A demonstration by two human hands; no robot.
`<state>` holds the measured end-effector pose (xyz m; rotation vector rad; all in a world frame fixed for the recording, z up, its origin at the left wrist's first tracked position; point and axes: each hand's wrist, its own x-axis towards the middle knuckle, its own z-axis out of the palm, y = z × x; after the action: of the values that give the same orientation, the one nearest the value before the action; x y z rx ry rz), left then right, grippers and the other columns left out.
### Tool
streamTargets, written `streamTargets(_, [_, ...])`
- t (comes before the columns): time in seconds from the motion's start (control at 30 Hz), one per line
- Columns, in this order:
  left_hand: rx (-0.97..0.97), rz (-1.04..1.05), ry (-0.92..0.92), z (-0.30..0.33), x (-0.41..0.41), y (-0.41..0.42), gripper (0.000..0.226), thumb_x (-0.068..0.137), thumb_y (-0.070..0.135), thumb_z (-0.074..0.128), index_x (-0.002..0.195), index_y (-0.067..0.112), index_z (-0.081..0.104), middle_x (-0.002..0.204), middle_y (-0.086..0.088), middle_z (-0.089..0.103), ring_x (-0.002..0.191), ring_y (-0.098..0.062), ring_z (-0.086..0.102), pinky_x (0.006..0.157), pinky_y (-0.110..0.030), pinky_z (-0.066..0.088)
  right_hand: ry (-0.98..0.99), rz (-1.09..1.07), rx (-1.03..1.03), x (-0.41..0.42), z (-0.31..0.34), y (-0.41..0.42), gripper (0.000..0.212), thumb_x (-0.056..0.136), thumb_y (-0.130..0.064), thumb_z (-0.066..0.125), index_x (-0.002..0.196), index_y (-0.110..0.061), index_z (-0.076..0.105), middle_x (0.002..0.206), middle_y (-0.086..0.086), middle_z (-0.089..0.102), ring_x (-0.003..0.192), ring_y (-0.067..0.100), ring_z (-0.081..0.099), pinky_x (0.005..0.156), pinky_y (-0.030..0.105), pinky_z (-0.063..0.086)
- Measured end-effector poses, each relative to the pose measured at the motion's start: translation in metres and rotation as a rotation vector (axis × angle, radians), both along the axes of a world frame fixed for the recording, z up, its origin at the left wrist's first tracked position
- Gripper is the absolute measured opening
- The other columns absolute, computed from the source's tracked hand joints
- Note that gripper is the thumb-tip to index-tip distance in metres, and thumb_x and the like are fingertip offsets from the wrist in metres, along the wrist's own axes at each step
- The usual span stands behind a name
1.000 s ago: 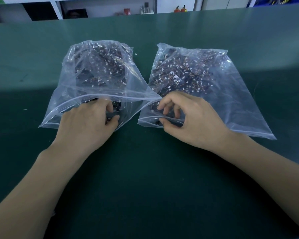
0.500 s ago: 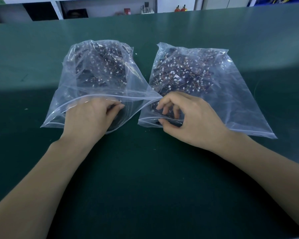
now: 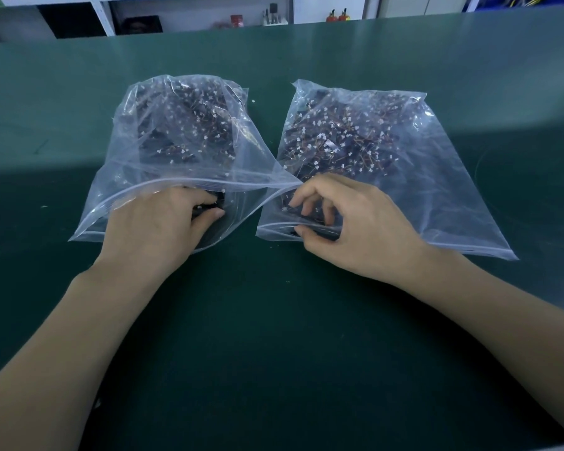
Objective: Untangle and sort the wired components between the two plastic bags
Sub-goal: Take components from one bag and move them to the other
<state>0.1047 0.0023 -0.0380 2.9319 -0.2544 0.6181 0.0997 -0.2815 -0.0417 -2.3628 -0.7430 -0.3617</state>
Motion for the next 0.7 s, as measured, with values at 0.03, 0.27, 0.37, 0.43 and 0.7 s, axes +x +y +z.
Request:
streamTargets(0.03, [-0.001, -0.022, -0.017, 0.001, -0.002, -0.001, 0.028, 0.099, 0.054, 0.063, 0.115, 0.037, 0.079, 0.104, 0.007, 0.078, 0.097, -0.031, 0.071, 0.066, -0.035, 0.046, 0.002, -0.003, -0.001, 0.000, 0.000, 0.000, 0.029, 0.086, -0.029, 0.078, 0.112, -0.033, 0.065, 0.099, -0.017, 0.065, 0.076, 0.011, 0.061, 0.072, 0.038, 0.057])
streamTargets(0.27, [-0.004, -0.220, -0.248, 0.005, -0.008, -0.011, 0.023, 0.105, 0.036, 0.065, 0.095, 0.025, 0.082, 0.084, 0.008, 0.073, 0.073, -0.026, 0.068, 0.054, -0.038, 0.053, -0.001, -0.009, -0.042, -0.001, 0.002, 0.000, 0.032, 0.085, -0.034, 0.078, 0.114, -0.034, 0.065, 0.102, -0.018, 0.065, 0.078, 0.009, 0.061, 0.073, 0.033, 0.056])
streamTargets(0.37, [-0.068, -0.339, -0.386, 0.006, -0.011, -0.019, 0.021, 0.106, 0.027, 0.066, 0.094, 0.020, 0.082, 0.080, 0.006, 0.072, 0.065, -0.019, 0.064, 0.050, -0.037, 0.052, -0.028, 0.000, -0.069, -0.002, 0.002, -0.001, 0.036, 0.084, -0.045, 0.075, 0.116, -0.033, 0.066, 0.103, -0.018, 0.064, 0.079, 0.007, 0.058, 0.073, 0.022, 0.051])
streamTargets(0.43, [-0.190, -0.404, -0.419, 0.006, -0.016, -0.027, 0.016, 0.103, 0.020, 0.070, 0.094, 0.016, 0.082, 0.078, 0.009, 0.070, 0.061, -0.013, 0.057, 0.053, -0.035, 0.052, -0.049, 0.008, -0.064, -0.002, 0.002, 0.000, 0.037, 0.087, -0.050, 0.073, 0.118, -0.031, 0.068, 0.103, -0.017, 0.064, 0.079, 0.005, 0.057, 0.073, 0.018, 0.047])
streamTargets(0.7, [-0.973, -0.458, -0.030, 0.000, -0.036, -0.067, 0.005, 0.101, 0.022, 0.068, 0.098, 0.021, 0.070, 0.089, 0.004, 0.079, 0.063, -0.019, 0.066, 0.053, -0.026, 0.051, 0.008, 0.065, 0.152, 0.003, 0.000, 0.001, 0.012, 0.100, -0.026, 0.075, 0.103, -0.015, 0.078, 0.093, -0.005, 0.070, 0.079, 0.014, 0.063, 0.073, 0.031, 0.053])
